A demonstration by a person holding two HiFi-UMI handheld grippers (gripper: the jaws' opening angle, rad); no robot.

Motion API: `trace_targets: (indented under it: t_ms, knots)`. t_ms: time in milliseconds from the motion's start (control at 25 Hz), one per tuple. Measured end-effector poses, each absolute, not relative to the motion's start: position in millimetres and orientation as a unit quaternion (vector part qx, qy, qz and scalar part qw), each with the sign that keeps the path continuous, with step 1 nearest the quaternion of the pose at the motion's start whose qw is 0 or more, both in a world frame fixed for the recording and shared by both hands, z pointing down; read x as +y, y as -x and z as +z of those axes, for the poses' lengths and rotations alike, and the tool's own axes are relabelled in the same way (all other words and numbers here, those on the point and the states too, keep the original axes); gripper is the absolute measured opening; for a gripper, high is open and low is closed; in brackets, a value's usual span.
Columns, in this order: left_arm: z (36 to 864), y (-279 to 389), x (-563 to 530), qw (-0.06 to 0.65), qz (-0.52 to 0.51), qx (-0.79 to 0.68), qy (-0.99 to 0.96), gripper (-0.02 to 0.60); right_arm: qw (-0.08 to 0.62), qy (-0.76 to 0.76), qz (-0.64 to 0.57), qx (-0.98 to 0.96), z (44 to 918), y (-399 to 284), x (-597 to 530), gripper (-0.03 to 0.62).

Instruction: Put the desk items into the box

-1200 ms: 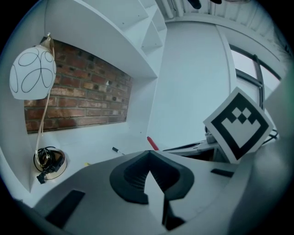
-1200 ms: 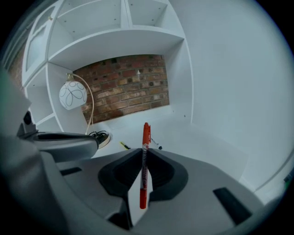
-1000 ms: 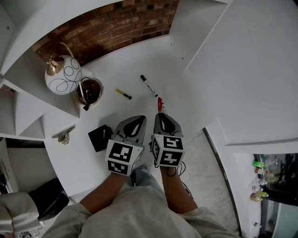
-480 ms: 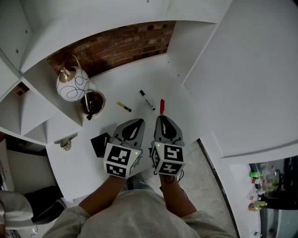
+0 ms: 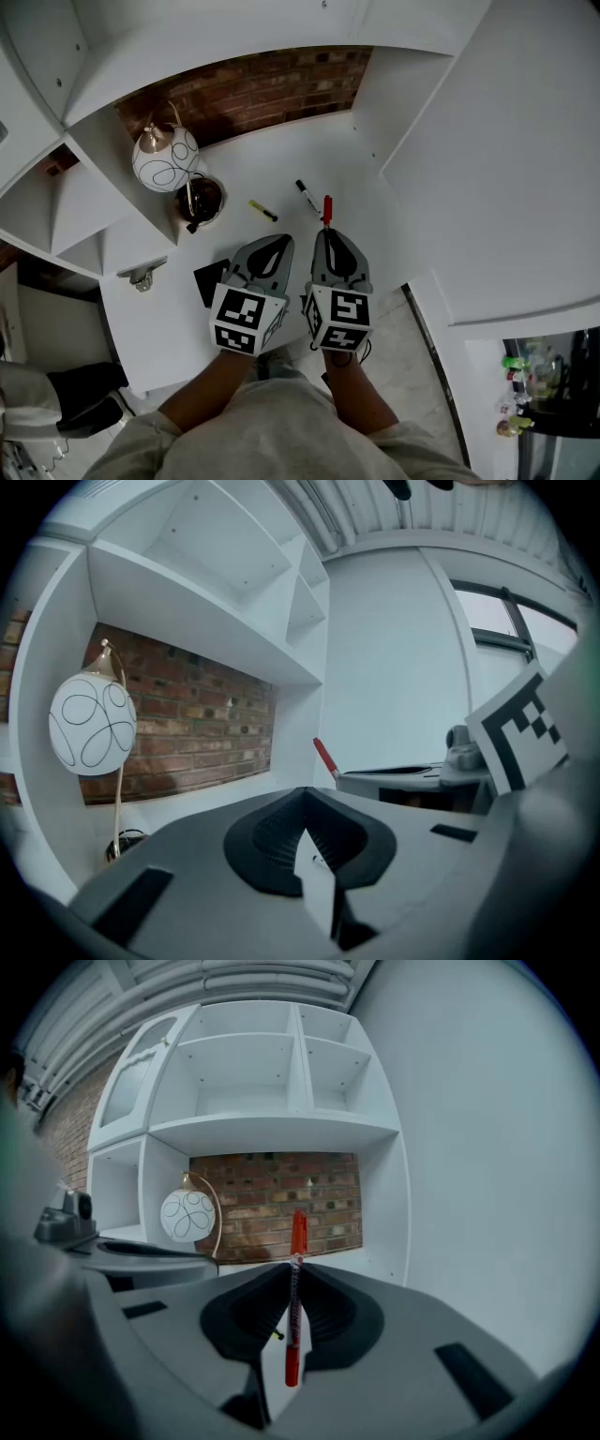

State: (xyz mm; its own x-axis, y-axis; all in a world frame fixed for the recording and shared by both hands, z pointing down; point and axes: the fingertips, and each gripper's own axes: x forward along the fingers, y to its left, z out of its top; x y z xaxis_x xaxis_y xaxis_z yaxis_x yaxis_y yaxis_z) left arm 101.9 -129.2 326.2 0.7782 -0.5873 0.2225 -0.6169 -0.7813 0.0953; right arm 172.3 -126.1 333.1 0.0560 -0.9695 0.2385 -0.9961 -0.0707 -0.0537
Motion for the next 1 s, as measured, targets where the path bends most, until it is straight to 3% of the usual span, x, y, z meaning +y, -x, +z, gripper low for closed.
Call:
trace_targets:
  t_ms: [1000]
  knots:
    - [330,51,-133,0.093,0.094,-0.467,-0.874,0.008,0.053,-0.589,0.08,-0.802,332,-7,-149,0.052]
